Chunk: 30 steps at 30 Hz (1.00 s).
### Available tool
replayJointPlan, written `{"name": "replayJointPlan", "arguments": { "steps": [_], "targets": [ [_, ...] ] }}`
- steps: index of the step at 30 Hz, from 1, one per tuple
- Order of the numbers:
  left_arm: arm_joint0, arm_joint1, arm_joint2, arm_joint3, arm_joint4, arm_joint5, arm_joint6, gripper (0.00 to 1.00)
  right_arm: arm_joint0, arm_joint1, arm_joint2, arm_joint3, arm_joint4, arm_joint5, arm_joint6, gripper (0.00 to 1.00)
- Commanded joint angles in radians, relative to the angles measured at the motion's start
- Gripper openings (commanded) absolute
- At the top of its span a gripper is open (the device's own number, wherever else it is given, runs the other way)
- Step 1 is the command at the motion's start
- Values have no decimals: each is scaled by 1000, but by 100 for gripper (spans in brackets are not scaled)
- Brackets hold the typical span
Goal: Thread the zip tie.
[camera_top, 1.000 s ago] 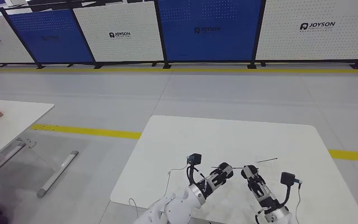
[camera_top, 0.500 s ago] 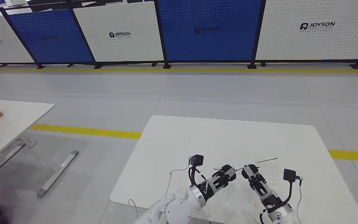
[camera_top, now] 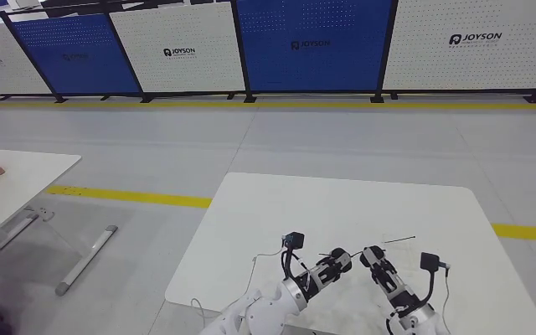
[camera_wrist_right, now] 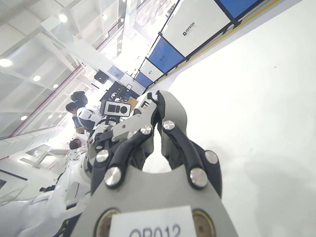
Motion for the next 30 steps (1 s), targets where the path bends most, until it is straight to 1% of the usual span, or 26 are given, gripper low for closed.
{"name": "replayJointPlan", "arguments": {
  "steps": [1, 3, 6, 8, 9, 13, 14, 16, 19, 22, 24, 28, 30],
  "targets": [
    [3, 0, 4, -3, 13, 4, 7, 45, -1, 0, -3, 5, -26, 0, -23, 0],
    [4, 0, 5, -4, 17, 5, 14, 46, 0, -1, -7, 11, -48, 0, -46, 0],
    [7, 0, 2, -7, 21, 5, 34, 42, 0, -2, -12, 17, -69, 0, -72, 0],
    [9, 0, -1, -7, 21, 4, 41, 36, 1, -2, -13, 20, -72, 0, -78, 0],
    [11, 0, -3, -8, 21, 3, 42, 36, 1, -2, -13, 21, -74, 0, -80, 0],
    [16, 2, -11, -12, 15, -3, 47, 29, 0, -2, -12, 23, -80, 0, -86, 0],
    [17, 2, -12, -12, 14, -3, 47, 25, 0, -2, -12, 23, -80, 0, -87, 0],
    [18, 2, -14, -12, 13, -4, 47, 20, -1, -1, -13, 21, -81, 0, -87, 0],
    [17, 2, -14, -9, 11, -3, 48, 17, -4, 0, -16, 16, -85, 0, -86, 0],
    [15, 1, -14, -7, 8, -2, 49, 18, -5, 1, -18, 12, -87, 0, -86, 0],
    [14, 1, -14, -5, 6, -3, 49, 16, -5, 1, -18, 12, -88, 0, -86, 0],
    [12, 1, -17, 0, 0, -6, 46, 9, -4, 2, -21, 15, -89, 0, -85, 0],
    [11, 1, -17, 3, -1, -7, 44, 8, -3, 3, -23, 16, -90, 0, -85, 0]
  ]
}}
